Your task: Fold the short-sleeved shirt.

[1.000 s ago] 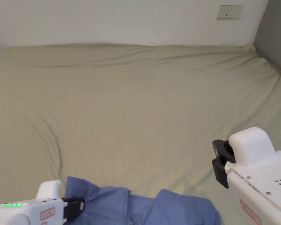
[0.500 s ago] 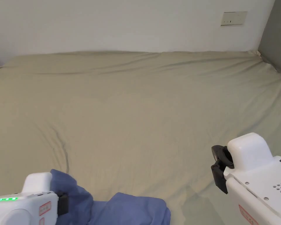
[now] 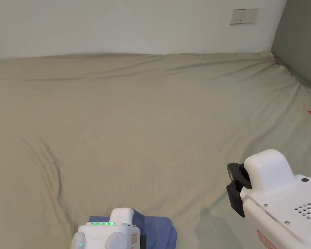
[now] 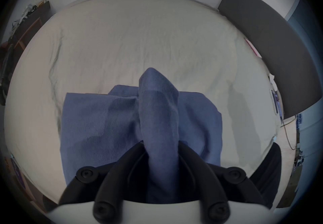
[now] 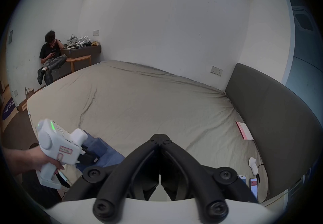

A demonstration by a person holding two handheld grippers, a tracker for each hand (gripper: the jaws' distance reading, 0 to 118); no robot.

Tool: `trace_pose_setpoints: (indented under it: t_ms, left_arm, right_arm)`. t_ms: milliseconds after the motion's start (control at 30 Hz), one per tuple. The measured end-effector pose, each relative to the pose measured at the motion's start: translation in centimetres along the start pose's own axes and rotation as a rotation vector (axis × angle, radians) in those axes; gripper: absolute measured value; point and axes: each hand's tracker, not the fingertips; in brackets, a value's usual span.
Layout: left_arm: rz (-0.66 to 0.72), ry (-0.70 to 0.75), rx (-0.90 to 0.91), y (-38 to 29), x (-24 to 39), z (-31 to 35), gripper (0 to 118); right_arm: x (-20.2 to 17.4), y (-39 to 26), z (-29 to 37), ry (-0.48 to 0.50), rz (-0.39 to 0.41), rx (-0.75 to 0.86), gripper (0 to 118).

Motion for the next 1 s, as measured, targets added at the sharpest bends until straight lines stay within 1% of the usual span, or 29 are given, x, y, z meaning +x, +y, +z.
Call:
trace_pose_setpoints:
  t_ms: [67, 100, 133, 167, 200, 233, 267, 300, 333, 367, 400, 433, 467, 500, 533, 567, 600, 633, 667, 767, 833, 867, 1000]
  left_arm:
    - [-0.007, 0.026, 0.014, -0.1, 0.8, 0.0, 22]
    - [-0.005, 0.022, 0.018, 0.0, 1.1, 0.2, 22]
    - [0.002, 0.012, 0.027, 0.1, 1.2, 0.3, 32]
    - [0.023, -0.04, 0.033, 0.2, 1.1, 0.5, 43]
    - [0.046, -0.099, 0.036, 0.3, 1.0, 0.6, 63]
    - [0.071, -0.179, 0.029, 0.4, 0.8, 0.8, 91]
    - [0.101, -0.293, 0.016, 0.4, 0.5, 1.1, 107]
    - [0.135, -0.381, 0.018, 0.5, 0.3, 1.7, 113]
    - [0.163, -0.419, 0.051, 0.5, 0.0, 2.3, 114]
    - [0.18, -0.423, 0.09, 0.5, -0.2, 3.0, 113]
    - [0.19, -0.408, 0.133, 0.4, -0.6, 3.6, 113]
    - [0.182, -0.389, 0.174, 0.5, -1.0, 4.2, 107]
    - [0.16, -0.373, 0.206, 0.5, -1.4, 4.8, 95]
    - [0.124, -0.334, 0.227, 0.5, -1.7, 5.2, 73]
    - [0.089, -0.283, 0.242, 0.4, -1.9, 5.5, 31]
    - [0.046, -0.218, 0.26, 0.2, -1.7, 5.7, 9]
    - [-0.01, -0.144, 0.272, -0.1, -1.5, 5.6, 2]
    - [-0.057, -0.095, 0.29, -0.6, -1.4, 5.3, 0]
    - [-0.101, -0.058, 0.292, -1.2, -1.1, 5.0, 0]
    - [-0.204, 0.032, 0.236, -2.8, 0.6, 2.9, 0]
    - [-0.24, 0.008, 0.211, -3.8, 1.7, 0.8, 0]
    - [-0.252, 0.024, 0.205, -4.2, 2.4, -0.3, 0]
    - [-0.361, 0.143, 0.261, -4.9, 5.3, -1.5, 0]
  right_arm:
    - [0.3, -0.1, 0.0, -0.002, -0.004, -0.003, 2]
    - [0.4, -0.2, 0.0, -0.006, -0.005, -0.005, 2]
    - [0.4, -0.3, -0.1, -0.008, -0.006, -0.007, 2]
    - [0.5, -0.3, -0.2, -0.011, -0.006, -0.01, 2]
    - [0.5, -0.4, -0.2, -0.015, -0.005, -0.01, 2]
    - [0.5, -0.4, -0.3, -0.015, -0.005, -0.011, 2]
    - [0.5, -0.4, -0.3, -0.012, -0.007, -0.011, 2]
    - [0.5, -0.4, -0.4, -0.009, -0.01, -0.012, 2]
    - [0.6, -0.4, -0.4, -0.007, -0.011, -0.012, 2]
    - [0.5, -0.4, -0.4, -0.007, -0.01, -0.012, 2]
    - [0.5, -0.4, -0.4, -0.007, -0.01, -0.012, 2]
    - [0.5, -0.4, -0.4, -0.007, -0.01, -0.011, 2]
    - [0.6, -0.4, -0.3, -0.008, -0.011, -0.01, 2]
    - [0.6, -0.4, -0.3, -0.009, -0.012, -0.009, 2]
    - [0.6, -0.4, -0.3, -0.009, -0.011, -0.008, 2]
    - [0.6, -0.4, -0.2, -0.01, -0.011, -0.007, 2]
    - [0.6, -0.3, -0.2, -0.01, -0.011, -0.006, 2]
    - [0.6, -0.3, -0.1, -0.01, -0.011, -0.004, 2]
    - [0.5, -0.3, 0.0, -0.011, -0.011, -0.003, 2]
    - [0.5, -0.4, 0.1, -0.01, -0.011, -0.002, 2]
    - [0.4, -0.4, 0.1, -0.01, -0.009, -0.003, 2]
    - [0.3, -0.4, 0.1, -0.009, -0.008, -0.005, 2]
    - [0.3, -0.6, 0.2, -0.008, -0.003, -0.012, 2]
